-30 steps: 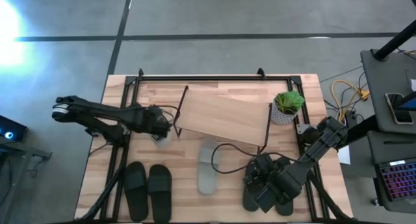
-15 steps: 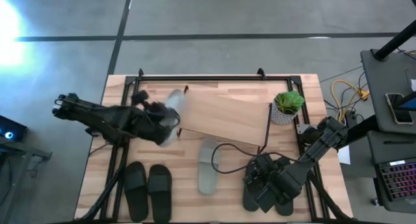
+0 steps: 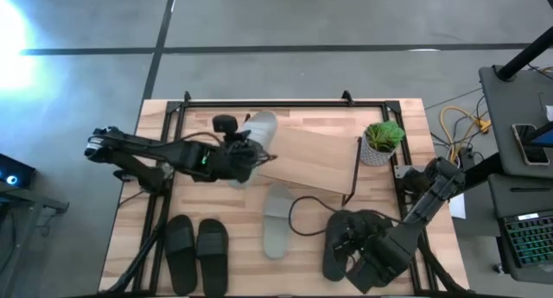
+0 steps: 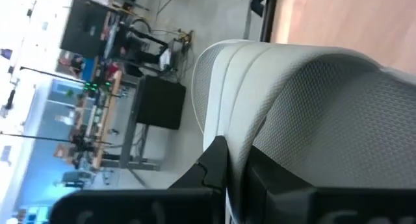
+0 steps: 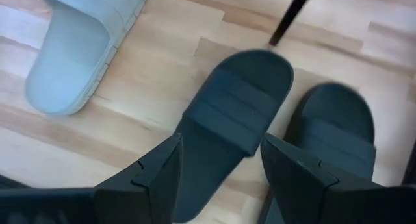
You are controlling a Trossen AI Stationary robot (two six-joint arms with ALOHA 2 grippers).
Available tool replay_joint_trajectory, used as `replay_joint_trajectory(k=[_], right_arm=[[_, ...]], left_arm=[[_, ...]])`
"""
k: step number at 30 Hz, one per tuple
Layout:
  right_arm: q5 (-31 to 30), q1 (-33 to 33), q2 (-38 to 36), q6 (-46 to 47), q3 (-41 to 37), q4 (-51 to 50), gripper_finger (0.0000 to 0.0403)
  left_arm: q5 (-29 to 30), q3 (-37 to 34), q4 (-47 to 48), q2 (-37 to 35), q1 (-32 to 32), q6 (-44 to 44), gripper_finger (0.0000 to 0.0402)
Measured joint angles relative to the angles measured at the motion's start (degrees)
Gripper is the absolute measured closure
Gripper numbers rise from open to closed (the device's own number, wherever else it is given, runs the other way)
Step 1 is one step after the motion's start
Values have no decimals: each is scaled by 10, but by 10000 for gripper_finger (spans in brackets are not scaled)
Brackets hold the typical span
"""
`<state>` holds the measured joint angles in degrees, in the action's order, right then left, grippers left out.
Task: Pick and place slides into the shelf
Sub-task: Move the gray slide under the shelf
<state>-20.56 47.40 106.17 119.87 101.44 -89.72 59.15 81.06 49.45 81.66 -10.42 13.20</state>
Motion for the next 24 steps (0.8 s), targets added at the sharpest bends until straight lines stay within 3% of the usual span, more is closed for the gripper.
replay_joint_trajectory(k=[8, 11, 17, 21, 24], right_arm=[[15, 47, 7, 87, -4, 2, 204], [45, 53, 14, 87, -4, 3, 204], [47, 60, 18, 84, -4, 5, 204], [47, 60, 18, 63, -4, 3, 204], [47, 60, 18, 57, -4, 3, 204]], left_arm=[[-71, 54, -3, 40, 10, 21, 401], [-126, 64, 55, 48, -25, -58, 401], [-189, 68, 190, 63, -137, -227, 401], [-235, 69, 198, 73, -222, -356, 401], [-235, 68, 202, 95, -267, -426, 401]])
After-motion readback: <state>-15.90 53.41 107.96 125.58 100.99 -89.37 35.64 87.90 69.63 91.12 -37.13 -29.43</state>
